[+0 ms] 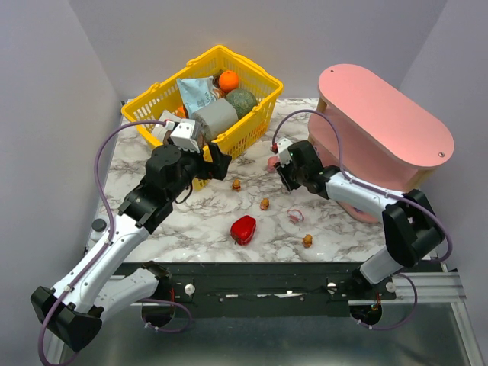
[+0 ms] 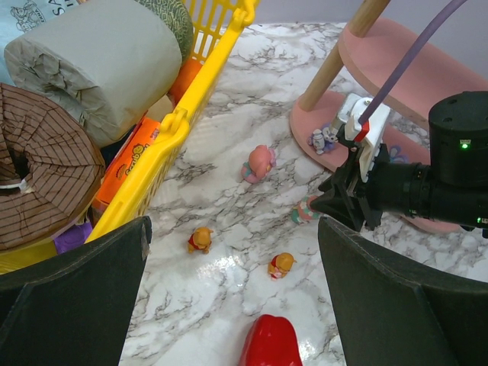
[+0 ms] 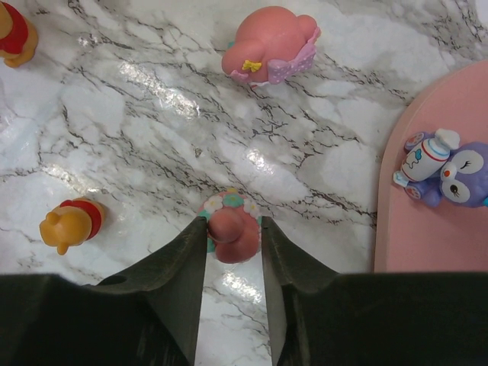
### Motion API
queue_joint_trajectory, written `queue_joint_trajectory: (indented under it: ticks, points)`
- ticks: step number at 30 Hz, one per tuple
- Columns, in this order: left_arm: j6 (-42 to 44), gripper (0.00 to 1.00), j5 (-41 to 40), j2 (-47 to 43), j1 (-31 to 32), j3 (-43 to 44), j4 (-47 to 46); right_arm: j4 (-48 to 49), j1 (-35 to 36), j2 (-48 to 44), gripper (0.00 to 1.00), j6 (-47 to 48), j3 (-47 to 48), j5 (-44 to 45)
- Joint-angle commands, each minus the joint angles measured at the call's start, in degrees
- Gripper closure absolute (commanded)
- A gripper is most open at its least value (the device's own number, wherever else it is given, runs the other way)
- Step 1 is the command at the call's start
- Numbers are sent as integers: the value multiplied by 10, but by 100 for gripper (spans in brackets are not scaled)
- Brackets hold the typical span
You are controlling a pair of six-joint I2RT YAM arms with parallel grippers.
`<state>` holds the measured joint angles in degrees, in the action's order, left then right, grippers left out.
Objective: Place and organize the plastic toys onto the shelf
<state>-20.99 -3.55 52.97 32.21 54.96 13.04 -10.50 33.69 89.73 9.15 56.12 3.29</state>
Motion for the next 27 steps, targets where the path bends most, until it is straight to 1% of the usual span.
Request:
queue_joint_trajectory:
  ticks: [1, 7, 9, 12, 13, 16, 21, 27]
  points:
    - [7, 1, -12, -5, -3, 12, 8, 22, 3, 21, 62, 8, 8, -6]
    - [8, 1, -15, -8, -3, 9, 8, 22, 4, 31, 63, 2, 14, -6]
    - [9, 1, -15, -8, -3, 8, 8, 22, 4, 31, 64, 1, 14, -6]
    - [9, 1, -17, -10, -3, 7, 8, 22, 4, 28, 81, 3, 15, -6]
    - [8, 1, -16, -11, -3, 7, 8, 22, 3, 27, 90, 3, 16, -6]
    - [9, 1, -16, -13, -3, 5, 8, 12, 4, 20, 99, 2, 22, -2]
    - [6, 1, -15, -15, -3, 2, 7, -42, 4, -15, 99, 2, 55, 30]
    - [5, 1, -9, -14, -3, 0, 2, -194, 4, -82, 99, 27, 150, 70]
